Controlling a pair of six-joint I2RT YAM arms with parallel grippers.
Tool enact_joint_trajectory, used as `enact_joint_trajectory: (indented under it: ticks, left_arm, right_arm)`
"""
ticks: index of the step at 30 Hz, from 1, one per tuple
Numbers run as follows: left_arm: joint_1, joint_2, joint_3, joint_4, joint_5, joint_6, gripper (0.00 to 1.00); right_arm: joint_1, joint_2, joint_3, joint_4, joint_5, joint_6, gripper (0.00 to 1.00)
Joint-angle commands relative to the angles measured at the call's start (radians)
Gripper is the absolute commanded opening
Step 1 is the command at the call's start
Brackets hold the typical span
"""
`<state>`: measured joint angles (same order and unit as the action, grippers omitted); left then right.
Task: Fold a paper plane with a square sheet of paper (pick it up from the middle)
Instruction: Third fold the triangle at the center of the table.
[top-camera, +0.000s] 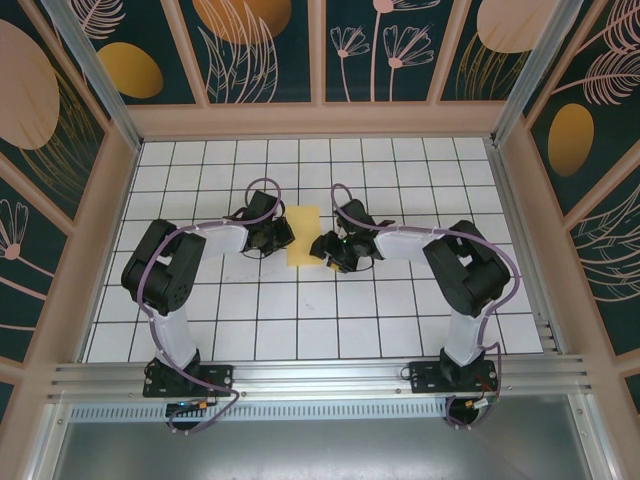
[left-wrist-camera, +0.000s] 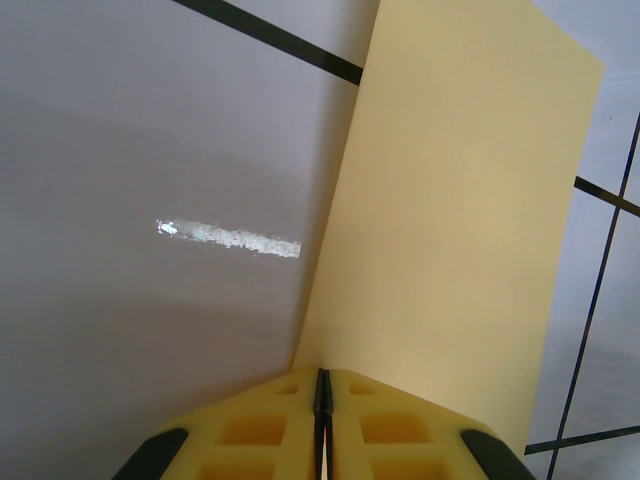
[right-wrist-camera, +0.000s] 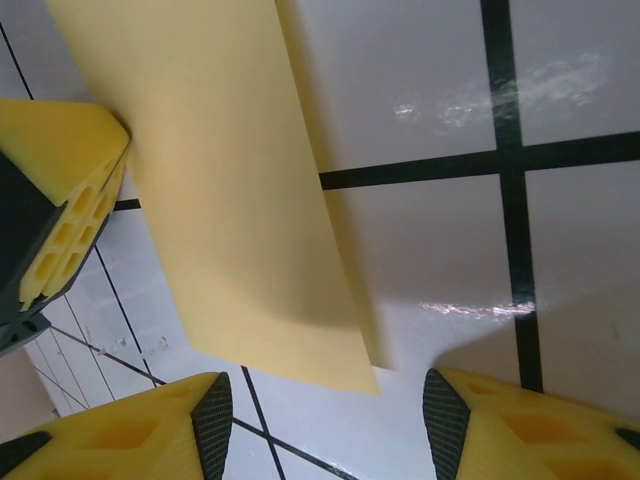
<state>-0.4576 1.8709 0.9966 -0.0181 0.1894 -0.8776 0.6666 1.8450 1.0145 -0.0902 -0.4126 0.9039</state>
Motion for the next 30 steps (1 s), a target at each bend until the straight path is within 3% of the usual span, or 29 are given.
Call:
enact_joint_trajectory:
  ticks: [1,14,30]
  left_arm:
    - [-0.001,0.000,-0.014,-0.029,-0.030,-0.004,0.11]
    - [-0.002,-0.001,-0.016,-0.028,-0.023,-0.004,0.11]
    - [-0.001,-0.002,-0.018,-0.026,-0.025,-0.001,0.11]
  right_arm:
    - [0.002,0.018,0.026,-0.001,-0.015,0.005,0.53]
    - [0.001,0.067,0.080,-0.021,-0.005,-0.018,0.48]
    - [-0.017,-0.020,-0.025,0.148,-0.071,0.032,0.42]
